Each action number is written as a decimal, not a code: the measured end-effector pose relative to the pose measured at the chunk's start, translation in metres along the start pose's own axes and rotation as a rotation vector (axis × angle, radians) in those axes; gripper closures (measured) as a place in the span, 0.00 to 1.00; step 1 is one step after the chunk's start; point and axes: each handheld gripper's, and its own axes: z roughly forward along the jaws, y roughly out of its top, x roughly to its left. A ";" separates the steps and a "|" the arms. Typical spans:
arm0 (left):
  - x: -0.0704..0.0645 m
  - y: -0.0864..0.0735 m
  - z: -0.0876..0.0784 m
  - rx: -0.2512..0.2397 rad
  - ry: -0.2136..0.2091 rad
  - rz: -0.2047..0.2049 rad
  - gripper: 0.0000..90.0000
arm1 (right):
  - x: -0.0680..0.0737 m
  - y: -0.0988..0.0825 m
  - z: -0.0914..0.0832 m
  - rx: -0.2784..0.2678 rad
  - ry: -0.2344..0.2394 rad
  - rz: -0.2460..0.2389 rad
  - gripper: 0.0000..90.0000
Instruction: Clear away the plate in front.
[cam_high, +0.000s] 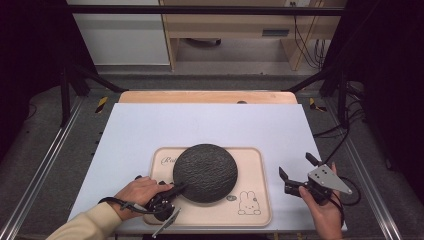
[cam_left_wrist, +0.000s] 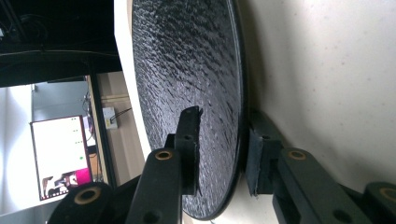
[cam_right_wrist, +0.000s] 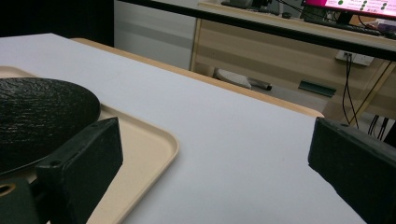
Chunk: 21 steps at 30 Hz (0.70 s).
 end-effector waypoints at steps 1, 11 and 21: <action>0.000 0.000 -0.001 0.008 0.001 0.008 0.77 | 0.000 0.000 0.000 0.000 0.000 0.000 0.04; -0.002 -0.013 -0.019 0.052 0.004 -0.004 0.75 | 0.000 0.001 0.000 -0.003 0.004 -0.001 0.04; 0.008 -0.020 -0.043 0.132 0.038 -0.051 0.69 | 0.000 0.002 0.000 -0.012 0.014 0.002 0.04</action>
